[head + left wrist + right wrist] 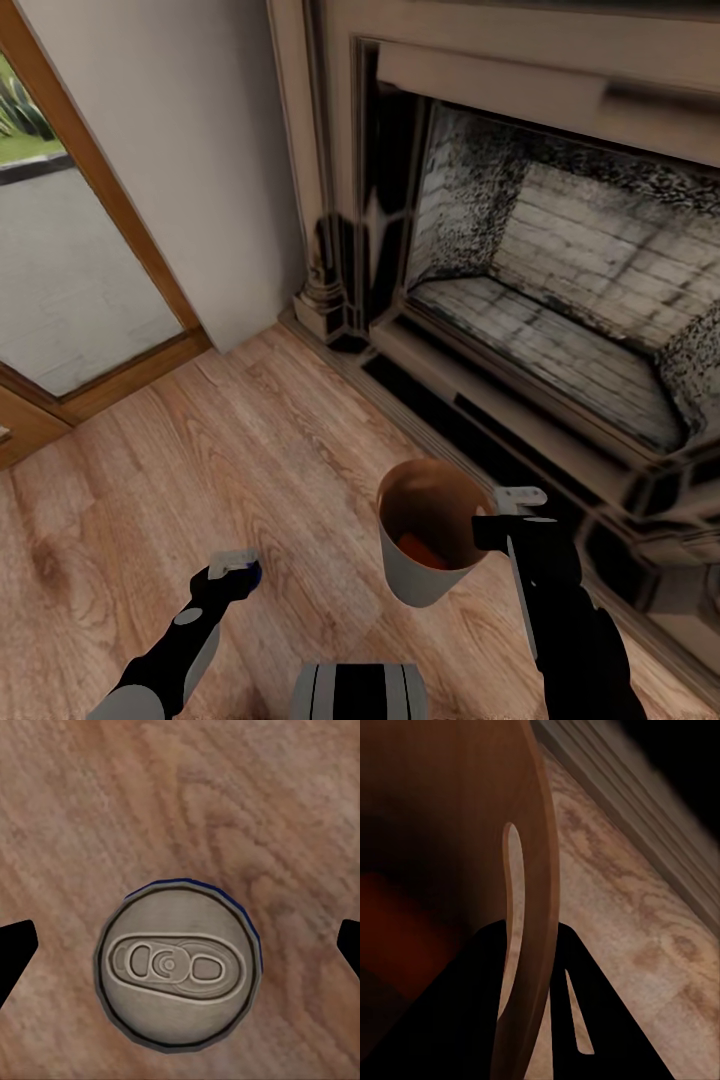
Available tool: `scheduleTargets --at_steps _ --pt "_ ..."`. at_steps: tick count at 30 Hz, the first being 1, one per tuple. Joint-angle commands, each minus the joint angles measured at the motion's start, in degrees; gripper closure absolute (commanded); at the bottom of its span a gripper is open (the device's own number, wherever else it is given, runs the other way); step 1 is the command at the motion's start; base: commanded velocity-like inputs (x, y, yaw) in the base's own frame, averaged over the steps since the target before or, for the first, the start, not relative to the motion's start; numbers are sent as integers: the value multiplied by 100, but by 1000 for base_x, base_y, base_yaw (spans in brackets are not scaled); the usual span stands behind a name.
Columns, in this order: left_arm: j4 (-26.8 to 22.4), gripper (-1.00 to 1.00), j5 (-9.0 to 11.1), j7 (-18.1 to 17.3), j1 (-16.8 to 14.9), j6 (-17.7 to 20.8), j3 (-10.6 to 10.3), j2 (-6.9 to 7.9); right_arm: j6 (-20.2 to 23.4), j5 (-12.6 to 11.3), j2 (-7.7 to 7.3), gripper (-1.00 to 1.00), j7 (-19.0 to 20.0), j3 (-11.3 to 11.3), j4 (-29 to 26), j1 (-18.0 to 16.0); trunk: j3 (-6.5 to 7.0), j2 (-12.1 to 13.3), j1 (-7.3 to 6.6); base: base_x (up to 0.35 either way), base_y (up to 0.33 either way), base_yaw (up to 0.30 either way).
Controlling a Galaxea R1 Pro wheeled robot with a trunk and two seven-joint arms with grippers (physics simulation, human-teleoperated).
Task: Put the three can of soda from the living room inside the tash can in the kitchen.
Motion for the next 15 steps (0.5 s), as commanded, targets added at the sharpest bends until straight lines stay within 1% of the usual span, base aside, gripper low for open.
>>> scheduleTargets --at_steps 1,15 --pt "0 -100 -1 0 0 0 0 0 5 -103 1 100 17 2 -1 -1 -9 0 -1 0 0 0" --pt "1 -100 -4 0 0 0 0 7 5 -103 0 100 17 2 -1 -1 -137 0 -1 0 0 0"
